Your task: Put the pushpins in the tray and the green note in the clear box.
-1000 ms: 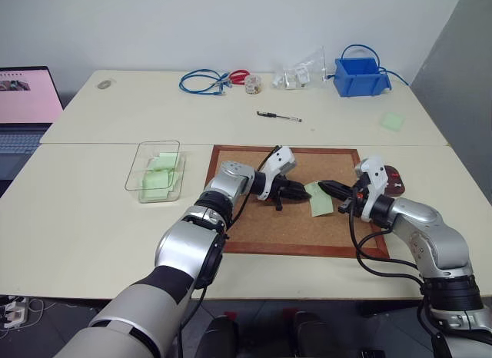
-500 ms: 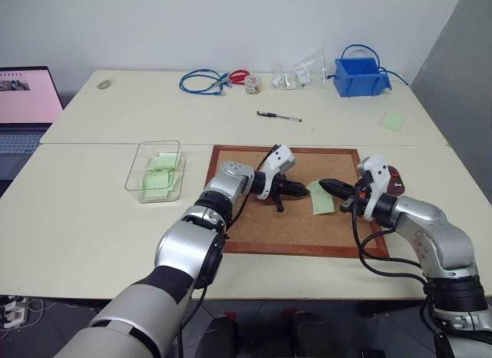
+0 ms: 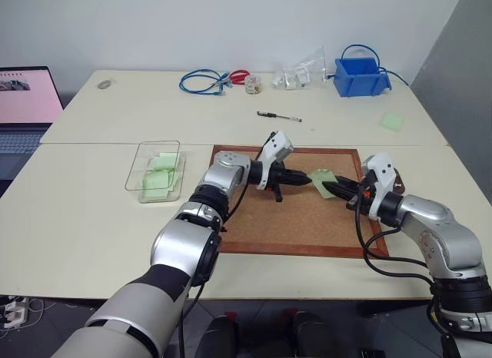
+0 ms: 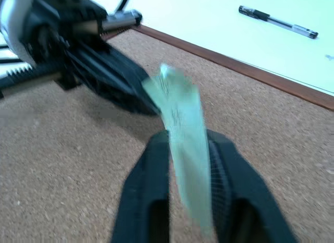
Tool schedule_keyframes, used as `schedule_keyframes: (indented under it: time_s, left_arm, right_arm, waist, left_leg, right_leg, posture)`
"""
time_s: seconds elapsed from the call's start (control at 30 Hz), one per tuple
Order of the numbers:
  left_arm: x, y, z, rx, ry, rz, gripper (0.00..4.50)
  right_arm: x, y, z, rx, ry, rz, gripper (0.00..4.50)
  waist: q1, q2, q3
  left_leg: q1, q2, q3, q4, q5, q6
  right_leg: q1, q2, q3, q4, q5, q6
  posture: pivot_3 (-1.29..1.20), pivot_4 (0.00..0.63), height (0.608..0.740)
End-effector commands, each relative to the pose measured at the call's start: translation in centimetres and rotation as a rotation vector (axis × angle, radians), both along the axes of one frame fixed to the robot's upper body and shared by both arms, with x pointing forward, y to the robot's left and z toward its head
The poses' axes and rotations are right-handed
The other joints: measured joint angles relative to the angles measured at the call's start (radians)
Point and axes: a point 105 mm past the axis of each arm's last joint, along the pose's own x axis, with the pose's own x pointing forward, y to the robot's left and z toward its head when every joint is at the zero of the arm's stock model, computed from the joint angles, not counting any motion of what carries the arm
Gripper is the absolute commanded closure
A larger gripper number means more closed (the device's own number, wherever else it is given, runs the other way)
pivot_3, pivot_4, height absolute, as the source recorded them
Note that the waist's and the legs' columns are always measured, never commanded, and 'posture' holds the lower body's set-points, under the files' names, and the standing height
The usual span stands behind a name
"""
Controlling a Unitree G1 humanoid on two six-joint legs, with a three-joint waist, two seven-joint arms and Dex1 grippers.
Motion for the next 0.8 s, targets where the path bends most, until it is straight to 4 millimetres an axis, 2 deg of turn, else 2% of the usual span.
schedule_keyframes:
  time_s: [0.03,0.1,0.3,0.43,0.57,0.77,0.8]
  left_arm:
    - [0.1,0.6,1.3,-0.023,-0.035,-0.013,4.5]
    - [0.1,1.0,1.5,-0.022,-0.04,-0.007,4.5]
    - [0.5,3.5,2.7,-0.035,-0.082,0.048,4.5]
    - [0.5,6.2,4.9,-0.066,-0.137,0.147,4.5]
    - [-0.1,9.9,7.1,-0.076,-0.204,0.301,4.5]
    - [-1.3,16.0,9.3,-0.05,-0.307,0.654,4.5]
    - [-1.5,17.4,9.7,-0.048,-0.329,0.74,4.5]
  right_arm:
    - [-0.3,-0.9,2.4,-0.011,-0.088,-0.013,2.74]
    - [-0.6,-1.2,2.8,-0.019,-0.091,-0.012,2.28]
    - [-2.6,-1.9,5.3,-0.036,-0.145,0.005,2.28]
    - [-4.5,-0.5,6.9,-0.03,-0.174,0.073,2.28]
    - [-5.4,1.4,8.3,-0.008,-0.218,0.124,2.28]
    - [-5.8,3.3,9.8,0.034,-0.251,0.177,2.28]
    - [-5.9,3.7,9.9,0.056,-0.239,0.203,2.1]
  waist:
    - [0.0,0.0,0.0]
    - [0.0,0.0,0.0]
    - [0.0,0.0,0.0]
    - [-0.002,0.0,0.0]
    - [-0.006,0.0,0.0]
    - [-0.002,0.0,0.0]
    - [-0.001,0.0,0.0]
  left_leg:
    - [0.0,0.0,0.0,0.0,0.0,0.0]
    - [0.0,0.0,0.0,0.0,0.0,0.0]
    - [0.0,0.001,0.0,0.0,0.0,0.0]
    - [0.0,0.002,0.0,0.0,0.0,0.0]
    - [0.0,0.004,-0.002,0.0,0.0,0.0]
    - [0.001,0.006,-0.004,0.0,0.0,0.0]
    - [0.001,0.006,-0.004,0.0,0.0,0.0]
  right_leg:
    - [0.0,0.0,0.0,0.0,0.0,0.0]
    - [0.0,0.0,0.0,0.0,0.0,0.0]
    - [0.0,0.0,0.0,0.0,0.0,0.0]
    - [0.0,0.001,0.0,0.0,0.0,0.0]
    - [0.0,0.001,0.001,0.0,0.0,0.0]
    - [0.0,0.0,0.002,0.0,0.0,0.0]
    - [0.0,0.0,0.002,0.0,0.0,0.0]
  posture:
    - [0.0,0.15,0.74]
    - [0.0,0.15,0.74]
    - [0.0,0.15,0.74]
    - [0.0,0.15,0.74]
    - [0.0,0.15,0.74]
    - [0.0,0.15,0.74]
    - [0.0,0.15,0.74]
